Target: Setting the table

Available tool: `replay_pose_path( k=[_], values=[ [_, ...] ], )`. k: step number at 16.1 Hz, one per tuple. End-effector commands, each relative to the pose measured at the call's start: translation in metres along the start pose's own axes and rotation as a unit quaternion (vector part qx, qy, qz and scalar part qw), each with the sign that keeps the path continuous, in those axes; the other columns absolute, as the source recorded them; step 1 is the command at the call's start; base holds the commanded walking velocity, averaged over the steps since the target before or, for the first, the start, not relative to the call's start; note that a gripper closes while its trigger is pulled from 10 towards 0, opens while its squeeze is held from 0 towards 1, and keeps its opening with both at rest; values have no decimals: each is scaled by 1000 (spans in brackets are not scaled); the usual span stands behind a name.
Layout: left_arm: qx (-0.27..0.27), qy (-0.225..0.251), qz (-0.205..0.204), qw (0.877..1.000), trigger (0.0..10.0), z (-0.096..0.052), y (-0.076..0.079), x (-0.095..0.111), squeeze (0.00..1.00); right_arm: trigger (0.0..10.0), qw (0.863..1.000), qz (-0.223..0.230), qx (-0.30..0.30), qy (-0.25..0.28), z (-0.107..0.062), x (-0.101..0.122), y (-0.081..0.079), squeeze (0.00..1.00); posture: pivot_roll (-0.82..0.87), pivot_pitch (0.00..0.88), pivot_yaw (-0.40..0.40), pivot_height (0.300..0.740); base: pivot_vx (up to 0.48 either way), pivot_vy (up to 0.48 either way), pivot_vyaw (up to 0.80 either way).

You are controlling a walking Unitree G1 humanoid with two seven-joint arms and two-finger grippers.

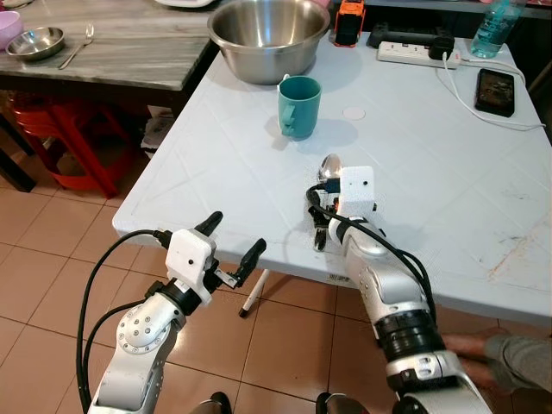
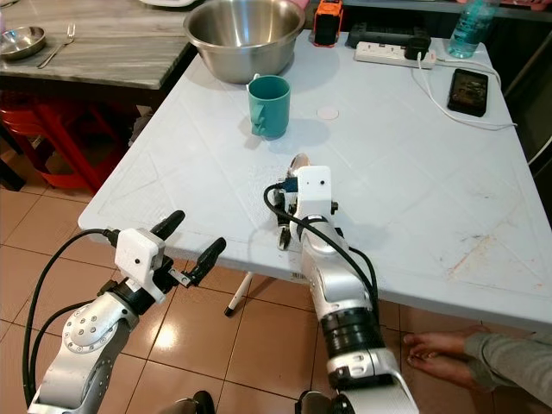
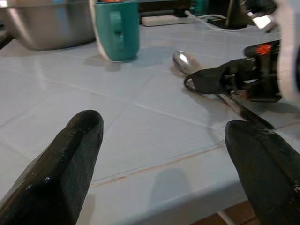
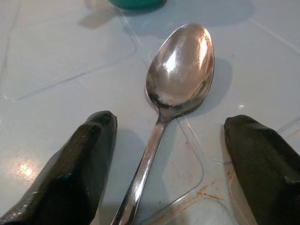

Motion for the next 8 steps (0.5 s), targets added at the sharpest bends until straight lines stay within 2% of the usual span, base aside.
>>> replay_pose_path(
  k=[1,4,8],
  values=[
    [-8,-9,3,1000,10000,-2,1,-2,0,196,1000,-6,12,-17,2,-6,-5,0,-124,216,49,740,0,0,0],
    [-11,-9,0,1000,10000,0,4,-3,0,0,998,-35,25,-36,5,-11,-6,0,-126,215,49,740,0,0,0],
    [-14,-9,0,1000,10000,0,5,-3,0,0,997,-49,23,-48,8,-14,0,0,-126,215,49,740,0,0,0]
  ],
)
Point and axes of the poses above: a point about 5 cm out from each wrist's last joint towards the gripper, its own z axis pointing out of the wrist towards the gripper, its own x axis along the axis of the wrist's last joint, y = z × x, the point moved 5 cm from there along z, pointing out of the wrist towards the gripper, and after that the axes turned 15 degrees about -z, right-handed, at the moved point
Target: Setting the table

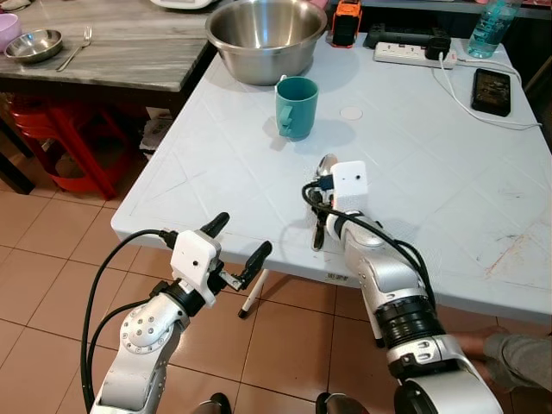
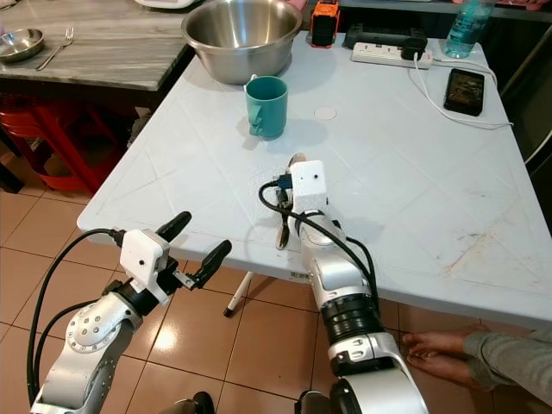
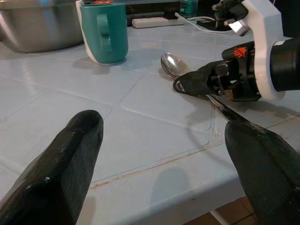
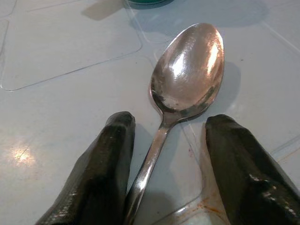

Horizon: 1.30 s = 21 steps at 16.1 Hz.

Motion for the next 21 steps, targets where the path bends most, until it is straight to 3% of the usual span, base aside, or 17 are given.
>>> replay_pose_path(
  k=[1,6,17,21],
  values=[
    [-2,-5,1,1000,10000,-1,1,-2,0,0,999,-9,11,-39,1,-18,-3,0,-126,212,48,740,0,0,0],
    [-3,-4,-2,1000,10000,0,2,-2,0,0,998,1,10,-64,-5,-37,-5,0,-129,214,52,740,0,0,0],
    [-2,-3,-2,1000,10000,2,0,0,0,0,997,1,-1,-80,-7,-48,0,0,-127,209,58,740,0,0,0],
    [26,15,20,999,10000,4,-6,7,0,0,999,20,-15,-40,-7,-34,6,0,-126,207,60,740,0,0,0]
  ],
)
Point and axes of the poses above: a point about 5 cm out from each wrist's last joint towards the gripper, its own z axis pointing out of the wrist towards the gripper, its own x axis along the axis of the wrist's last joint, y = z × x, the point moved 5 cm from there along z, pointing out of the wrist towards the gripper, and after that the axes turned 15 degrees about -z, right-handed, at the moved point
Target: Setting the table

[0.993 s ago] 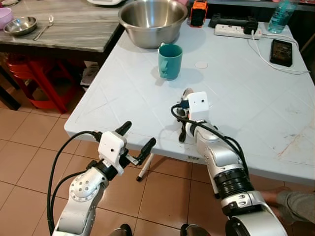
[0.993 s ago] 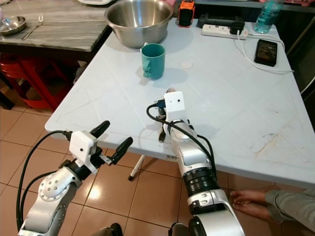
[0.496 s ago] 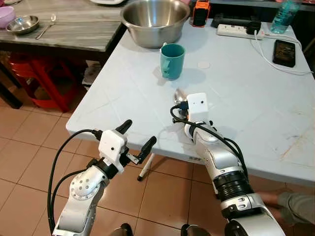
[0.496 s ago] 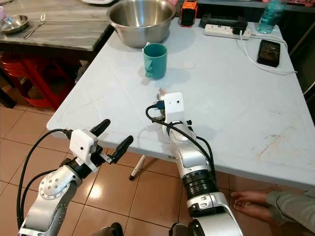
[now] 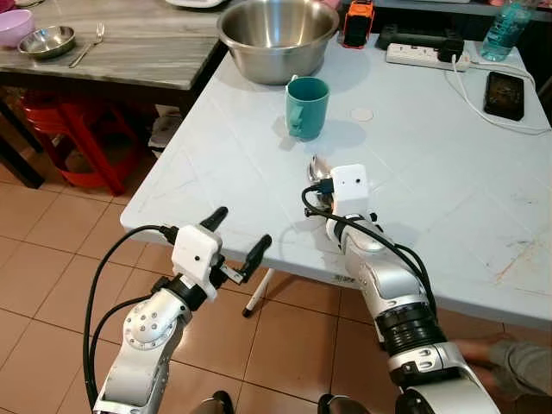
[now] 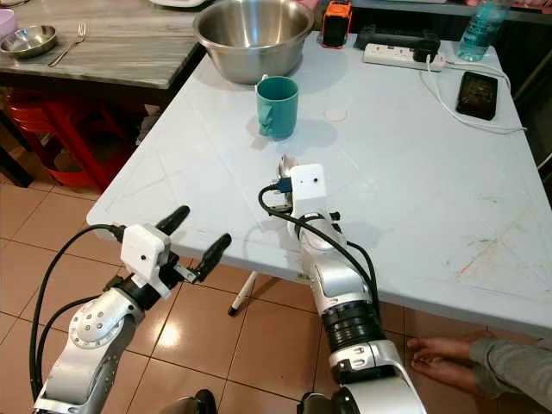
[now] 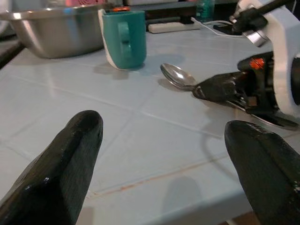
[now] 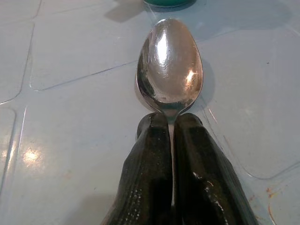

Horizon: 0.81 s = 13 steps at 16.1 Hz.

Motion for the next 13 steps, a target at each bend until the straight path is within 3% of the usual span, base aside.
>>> replay_pose_path(
  k=[1,5,6,7,10,12,13],
  values=[
    [16,5,10,1000,10000,0,-6,3,0,0,999,19,-25,-27,-3,-21,12,0,-126,207,60,740,0,0,0],
    [89,22,21,996,10000,3,-25,8,0,0,994,31,-74,73,-15,8,37,0,-123,205,54,740,0,0,0],
    [114,22,26,993,10000,3,-31,7,0,2275,992,30,-84,88,-19,12,42,0,-123,205,54,740,0,0,0],
    [137,17,24,990,10000,4,-38,6,0,10000,990,14,-95,101,-22,15,46,0,-121,203,52,740,0,0,0],
    [158,24,17,987,10000,7,-44,8,0,10000,981,-50,-149,117,-37,17,62,0,-121,194,47,740,0,0,0],
    [189,31,-16,981,10000,8,-51,7,0,10000,979,-22,-156,131,-45,17,69,0,-128,185,48,740,0,0,0],
    [195,34,-20,980,10000,9,-53,7,0,10000,975,-30,-172,139,-49,17,73,0,-128,185,48,740,0,0,0]
  ],
)
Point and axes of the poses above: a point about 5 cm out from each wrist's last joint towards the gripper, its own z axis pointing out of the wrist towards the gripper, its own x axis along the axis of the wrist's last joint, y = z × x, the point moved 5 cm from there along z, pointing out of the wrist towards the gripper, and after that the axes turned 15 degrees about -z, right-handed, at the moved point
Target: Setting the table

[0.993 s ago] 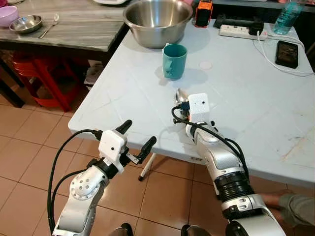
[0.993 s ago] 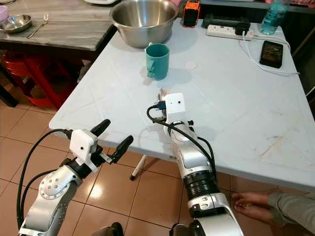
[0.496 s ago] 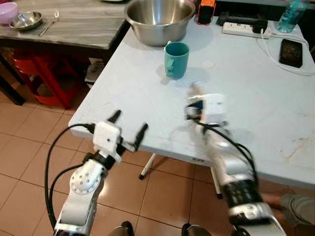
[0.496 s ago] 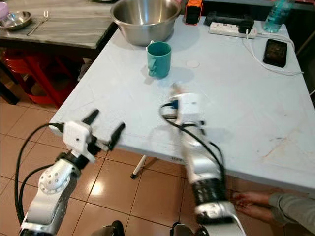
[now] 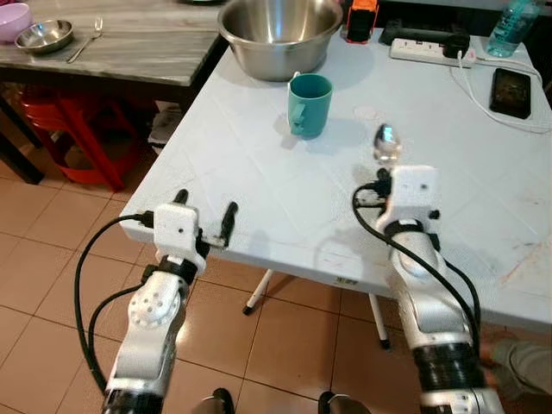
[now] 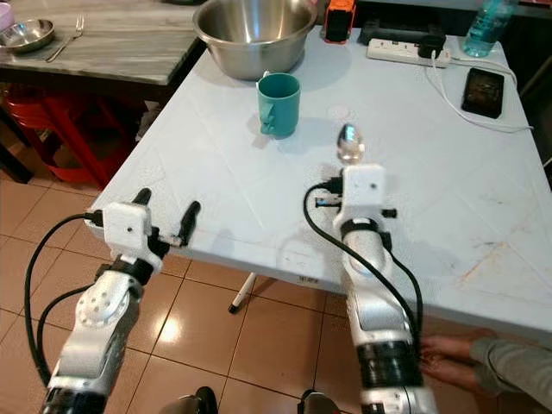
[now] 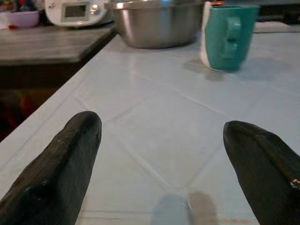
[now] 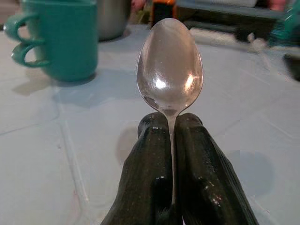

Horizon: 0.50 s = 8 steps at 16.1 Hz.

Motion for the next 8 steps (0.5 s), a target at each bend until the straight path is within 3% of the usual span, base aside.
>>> replay_pose_path(
  k=[1,4,8],
  values=[
    [15,-2,-2,1000,10000,0,-6,-1,0,10000,1000,2,-14,26,-6,6,8,0,-128,185,48,740,0,0,0],
    [19,1,-4,1000,10000,2,-6,-1,0,10000,1000,16,1,25,-17,-1,9,0,-146,179,47,740,0,0,0],
    [34,5,-18,999,10000,2,-11,-1,0,10000,999,-2,15,50,-32,-4,4,0,-146,184,49,740,0,0,0]
  ],
)
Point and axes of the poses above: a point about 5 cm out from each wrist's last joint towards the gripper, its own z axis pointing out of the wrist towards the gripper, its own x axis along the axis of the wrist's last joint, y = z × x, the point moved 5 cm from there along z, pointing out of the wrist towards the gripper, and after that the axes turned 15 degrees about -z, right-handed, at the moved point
